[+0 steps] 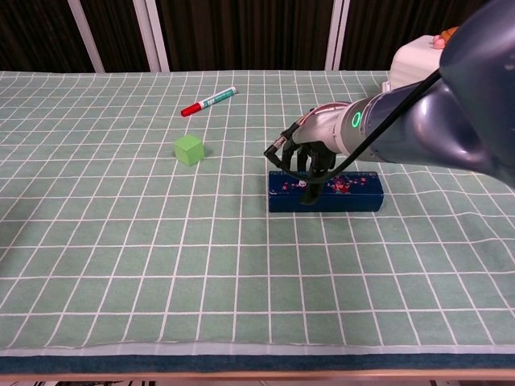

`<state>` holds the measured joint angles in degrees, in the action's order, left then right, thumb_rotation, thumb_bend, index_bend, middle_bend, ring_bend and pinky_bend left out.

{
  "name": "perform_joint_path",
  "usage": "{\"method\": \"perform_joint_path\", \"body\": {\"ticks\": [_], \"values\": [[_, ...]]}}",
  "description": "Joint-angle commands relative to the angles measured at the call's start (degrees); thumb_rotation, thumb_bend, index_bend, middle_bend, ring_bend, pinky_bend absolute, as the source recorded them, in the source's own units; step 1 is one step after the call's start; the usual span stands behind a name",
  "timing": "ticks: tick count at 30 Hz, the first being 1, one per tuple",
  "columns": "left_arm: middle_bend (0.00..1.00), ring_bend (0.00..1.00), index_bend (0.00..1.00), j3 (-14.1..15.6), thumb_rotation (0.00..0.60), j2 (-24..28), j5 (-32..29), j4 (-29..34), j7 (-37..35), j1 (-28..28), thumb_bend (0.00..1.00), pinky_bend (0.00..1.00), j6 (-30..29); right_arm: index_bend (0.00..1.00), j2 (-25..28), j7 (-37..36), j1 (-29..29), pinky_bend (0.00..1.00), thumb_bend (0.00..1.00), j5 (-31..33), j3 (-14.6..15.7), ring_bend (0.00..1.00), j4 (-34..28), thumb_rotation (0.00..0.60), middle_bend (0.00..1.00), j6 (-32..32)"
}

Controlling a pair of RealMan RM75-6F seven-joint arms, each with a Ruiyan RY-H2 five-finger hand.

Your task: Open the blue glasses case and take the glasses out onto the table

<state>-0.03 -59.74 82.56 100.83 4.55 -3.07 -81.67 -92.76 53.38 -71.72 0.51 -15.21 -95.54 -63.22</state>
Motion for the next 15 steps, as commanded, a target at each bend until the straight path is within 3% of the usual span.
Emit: {"method": "perform_joint_path", "body": {"ticks": [1, 15], "values": [[0.00, 0.00, 0.12, 0.03, 0.600, -0.01, 0.08, 0.01, 0.04, 0.02, 0.47, 0.02, -0.06, 0.26, -0.08, -0.05, 0.08, 0.23, 0.39, -0.23, -0.07, 0.10, 0.12, 0.600, 0.30, -0.04], [0.00, 0.00, 0.12, 0.03, 0.600, 0.11, -0.13, 0.18, 0.09, 0.05, 0.47, 0.02, -0.06, 0.26, -2.50, -1.05, 1.29, 0.23, 0.39, -5.53, 1.58, 0.11, 1.91, 0.600, 0.34, -0.56]]}}
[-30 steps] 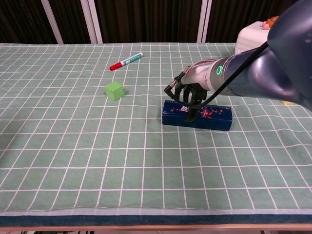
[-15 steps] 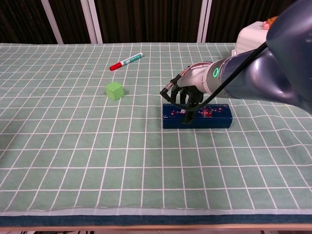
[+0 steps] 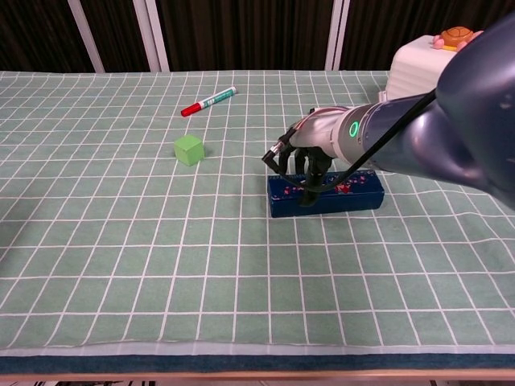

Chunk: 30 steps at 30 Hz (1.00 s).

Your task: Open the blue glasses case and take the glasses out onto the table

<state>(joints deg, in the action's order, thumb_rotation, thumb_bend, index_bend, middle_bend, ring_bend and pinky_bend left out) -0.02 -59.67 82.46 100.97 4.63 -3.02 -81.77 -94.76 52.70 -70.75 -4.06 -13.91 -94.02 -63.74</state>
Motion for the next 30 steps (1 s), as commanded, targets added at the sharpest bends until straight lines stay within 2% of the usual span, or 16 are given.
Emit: {"method": "perform_joint_path", "body": {"ticks": [1, 30], "values": [[0.00, 0.00, 0.12, 0.04, 0.600, 0.06, -0.05, 0.07, 0.08, 0.00, 0.47, 0.02, 0.07, 0.26, -0.72, -0.45, 0.45, 0.23, 0.39, -1.32, 0.43, 0.11, 0.55, 0.600, 0.34, -0.01], [0.00, 0.00, 0.12, 0.00, 0.600, 0.03, -0.33, -0.02, 0.56, -0.04, 0.47, 0.02, 0.12, 0.27, -0.50, 0.64, 1.31, 0.23, 0.39, -1.41, -0.60, 0.12, 0.11, 0.600, 0.33, 0.13]]}}
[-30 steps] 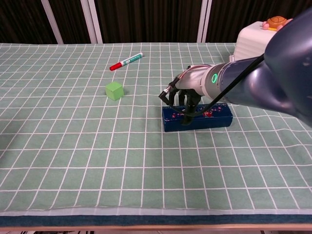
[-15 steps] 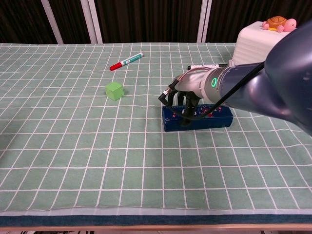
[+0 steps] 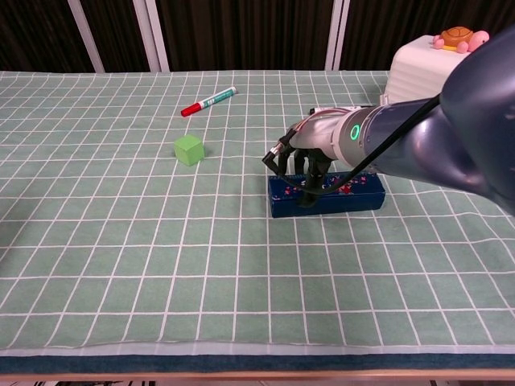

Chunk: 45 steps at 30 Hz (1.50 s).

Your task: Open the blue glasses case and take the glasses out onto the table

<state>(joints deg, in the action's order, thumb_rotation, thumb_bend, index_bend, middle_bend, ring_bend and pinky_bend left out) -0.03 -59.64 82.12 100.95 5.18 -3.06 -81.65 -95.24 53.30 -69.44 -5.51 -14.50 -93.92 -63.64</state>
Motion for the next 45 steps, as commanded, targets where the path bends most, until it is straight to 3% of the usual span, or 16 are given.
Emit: {"method": "perform_joint_path", "body": {"ticks": [1, 45], "values": [[0.00, 0.00, 0.12, -0.01, 0.600, 0.00, 0.02, 0.00, 0.02, -0.01, 0.47, 0.02, -0.01, 0.27, -0.02, 0.10, 0.00, 0.23, 0.39, 0.09, -0.04, 0.12, 0.03, 0.600, 0.33, 0.06], [0.00, 0.00, 0.12, 0.07, 0.600, 0.05, 0.03, 0.14, -0.06, -0.02, 0.47, 0.02, 0.06, 0.33, 2.48, 5.78, -2.89, 0.23, 0.45, 6.63, -1.15, 0.20, -1.72, 0.600, 0.41, 1.29]]}}
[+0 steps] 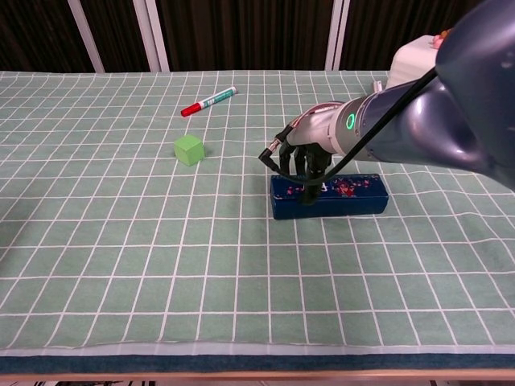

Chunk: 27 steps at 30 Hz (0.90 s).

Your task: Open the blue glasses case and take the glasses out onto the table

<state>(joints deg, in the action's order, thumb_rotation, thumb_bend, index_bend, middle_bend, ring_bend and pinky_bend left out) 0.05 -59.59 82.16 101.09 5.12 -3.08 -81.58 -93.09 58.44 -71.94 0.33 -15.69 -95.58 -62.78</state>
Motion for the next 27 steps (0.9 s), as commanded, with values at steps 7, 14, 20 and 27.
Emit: {"method": "perform_joint_path", "body": {"ticks": [7, 14, 20, 27], "values": [[0.00, 0.00, 0.13, 0.01, 0.600, 0.00, -0.02, 0.04, 0.01, 0.00, 0.47, 0.02, 0.03, 0.33, 1.48, 3.15, -1.83, 0.23, 0.47, 1.70, 0.88, 0.20, -0.17, 0.600, 0.41, 1.52], [0.00, 0.00, 0.12, 0.04, 0.600, 0.01, -0.01, 0.02, 0.01, 0.00, 0.47, 0.02, 0.05, 0.33, 1.96, 3.44, -2.62, 0.23, 0.47, 1.49, 1.08, 0.20, -0.47, 0.600, 0.41, 1.75], [0.00, 0.00, 0.13, 0.04, 0.600, 0.01, -0.03, 0.03, 0.03, 0.01, 0.47, 0.02, 0.04, 0.34, 2.45, 4.59, -3.46, 0.23, 0.48, 2.51, 1.78, 0.20, -0.51, 0.600, 0.41, 2.44], [0.00, 0.00, 0.12, 0.00, 0.600, -0.01, -0.25, 0.02, 0.00, -0.05, 0.47, 0.02, 0.22, 0.34, 3.04, 6.59, -5.07, 0.23, 0.49, 5.50, 2.33, 0.20, 0.11, 0.600, 0.41, 3.86]]}}
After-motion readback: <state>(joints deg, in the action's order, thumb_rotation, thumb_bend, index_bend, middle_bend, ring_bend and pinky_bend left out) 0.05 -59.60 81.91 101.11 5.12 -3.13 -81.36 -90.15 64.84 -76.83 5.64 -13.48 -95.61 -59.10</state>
